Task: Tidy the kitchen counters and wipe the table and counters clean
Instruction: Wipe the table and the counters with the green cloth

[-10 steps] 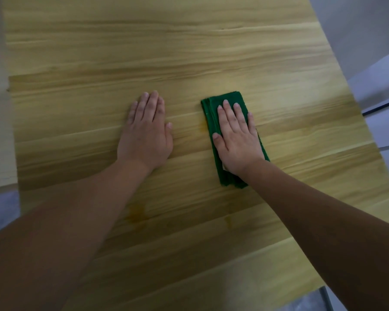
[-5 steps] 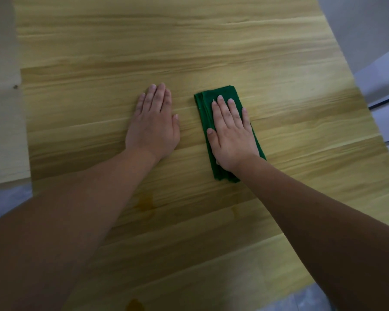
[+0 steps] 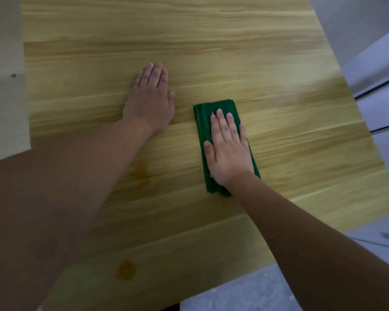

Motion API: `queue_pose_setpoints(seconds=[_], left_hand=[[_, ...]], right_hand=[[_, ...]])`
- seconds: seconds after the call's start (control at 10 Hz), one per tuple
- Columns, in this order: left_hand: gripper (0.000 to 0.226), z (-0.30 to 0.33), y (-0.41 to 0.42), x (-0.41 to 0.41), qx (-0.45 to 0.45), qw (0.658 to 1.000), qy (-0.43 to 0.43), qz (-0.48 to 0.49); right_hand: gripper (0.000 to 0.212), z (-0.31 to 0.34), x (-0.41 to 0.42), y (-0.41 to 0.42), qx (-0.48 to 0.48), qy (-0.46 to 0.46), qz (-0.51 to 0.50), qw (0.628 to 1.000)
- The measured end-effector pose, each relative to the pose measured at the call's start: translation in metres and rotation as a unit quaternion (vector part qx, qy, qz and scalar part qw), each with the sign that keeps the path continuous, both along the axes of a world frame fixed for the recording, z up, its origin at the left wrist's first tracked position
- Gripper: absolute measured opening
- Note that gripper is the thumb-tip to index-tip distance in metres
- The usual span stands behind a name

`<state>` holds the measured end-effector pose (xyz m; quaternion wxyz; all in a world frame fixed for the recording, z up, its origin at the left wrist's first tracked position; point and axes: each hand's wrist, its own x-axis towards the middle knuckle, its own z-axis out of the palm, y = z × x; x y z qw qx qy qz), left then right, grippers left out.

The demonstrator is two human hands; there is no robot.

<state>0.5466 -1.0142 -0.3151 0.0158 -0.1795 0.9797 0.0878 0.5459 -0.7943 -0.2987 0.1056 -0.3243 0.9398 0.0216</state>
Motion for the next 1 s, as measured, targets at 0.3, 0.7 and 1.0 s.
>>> queue_pose_setpoints(seconds=[0.3, 0.7, 1.0], left_hand=[[0.060, -0.001, 0.002, 0.004, -0.003, 1.000, 0.003, 0.007], [0.057, 0.006, 0.011, 0.009, -0.002, 1.000, 0.020, 0.010], [0.057, 0.003, 0.012, 0.009, -0.014, 1.000, 0.018, 0.014]], right_hand=[[0.062, 0.002, 0.082, 0.057, -0.029, -0.016, -0.002, 0.999], [0.061, 0.005, 0.142, 0.108, -0.031, -0.013, 0.000, 0.999], [0.062, 0.003, 0.141, 0.105, -0.032, -0.017, 0.000, 0.999]])
